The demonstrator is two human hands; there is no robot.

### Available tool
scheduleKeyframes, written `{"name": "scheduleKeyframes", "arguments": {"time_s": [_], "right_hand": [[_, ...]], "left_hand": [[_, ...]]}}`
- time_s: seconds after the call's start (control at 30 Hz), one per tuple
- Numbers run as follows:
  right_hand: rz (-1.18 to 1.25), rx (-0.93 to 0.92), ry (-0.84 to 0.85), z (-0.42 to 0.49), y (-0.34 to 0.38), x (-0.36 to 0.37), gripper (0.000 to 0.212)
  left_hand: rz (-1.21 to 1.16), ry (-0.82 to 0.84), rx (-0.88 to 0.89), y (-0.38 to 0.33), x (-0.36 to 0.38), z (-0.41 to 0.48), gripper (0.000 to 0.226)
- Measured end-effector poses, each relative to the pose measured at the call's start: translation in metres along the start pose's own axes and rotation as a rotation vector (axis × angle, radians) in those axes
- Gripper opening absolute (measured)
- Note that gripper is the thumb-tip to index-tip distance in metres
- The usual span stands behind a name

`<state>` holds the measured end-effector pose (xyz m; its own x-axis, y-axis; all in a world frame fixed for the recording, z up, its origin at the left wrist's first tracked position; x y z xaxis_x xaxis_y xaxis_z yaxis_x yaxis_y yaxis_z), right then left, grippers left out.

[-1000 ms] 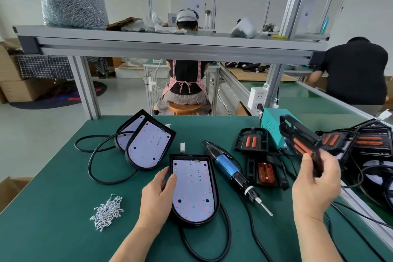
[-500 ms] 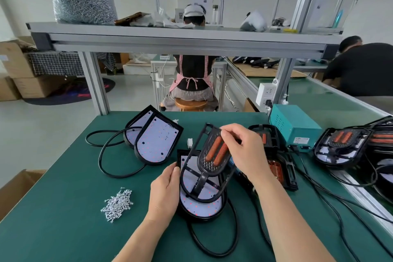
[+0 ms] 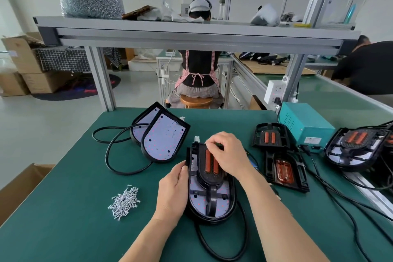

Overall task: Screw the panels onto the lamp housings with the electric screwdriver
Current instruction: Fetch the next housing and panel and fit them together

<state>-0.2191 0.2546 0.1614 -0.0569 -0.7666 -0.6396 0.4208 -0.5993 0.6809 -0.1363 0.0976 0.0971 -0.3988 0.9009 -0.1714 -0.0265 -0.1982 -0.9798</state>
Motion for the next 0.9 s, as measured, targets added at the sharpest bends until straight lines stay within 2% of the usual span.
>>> {"name": "scheduleKeyframes", "arguments": {"time_s": [0.13, 0.23, 0.3, 0.4, 0.5, 0.63, 0.7, 0.77, 0.9], "right_hand": [[-0.215, -0.049, 0.032, -0.012, -0.007, 0.027, 0.029], [-0.274, -0.044, 0.049, -0.017, -0.008, 0.029, 0.032], [-0.26, -0.052, 0.046, -0.02, -0.005, 0.025, 0.034], [-0.195, -0.018, -0.006, -0.033, 0.0, 0.015, 0.038], [-0.172, 0.05, 0.038, -0.056, -0.002, 0.012, 0.044], [-0.073, 0.07, 0.06, -0.074, -0.006, 0.014, 0.047], [-0.04, 0.074, 0.044, -0.076, -0.008, 0.012, 0.045], [-0.022, 0.08, 0.026, -0.078, -0.009, 0.009, 0.044], [-0.011, 0.086, 0.0, -0.077, -0.01, 0.007, 0.041]], "left_hand": [[-0.02, -0.016, -0.001, 0.0, 0.0, 0.001, 0.027], [0.065, -0.015, 0.018, 0.003, -0.001, 0.002, 0.028], [0.109, -0.001, 0.024, 0.004, 0.0, 0.003, 0.038], [0.126, 0.013, 0.017, 0.003, -0.001, 0.002, 0.04], [0.122, 0.008, 0.019, -0.002, -0.002, -0.001, 0.034], [0.098, -0.036, -0.006, -0.009, -0.003, -0.006, 0.014], [0.118, -0.073, 0.011, -0.011, -0.004, -0.009, 0.028], [0.195, -0.139, 0.047, -0.014, -0.01, -0.012, 0.034], [0.595, -0.214, 0.125, -0.021, -0.043, 0.003, 0.012]]}}
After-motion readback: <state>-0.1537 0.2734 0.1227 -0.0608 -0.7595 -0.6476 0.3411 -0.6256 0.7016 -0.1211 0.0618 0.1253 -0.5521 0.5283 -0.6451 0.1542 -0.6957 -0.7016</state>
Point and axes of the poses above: each hand's wrist, its own z-axis towards the middle knuckle, its own x-axis out of the palm, y = z × x, the point moved 3 cm from there along z, towards the middle knuckle, and after that the axes turned 3 degrees about -y, right-handed, at the moved point
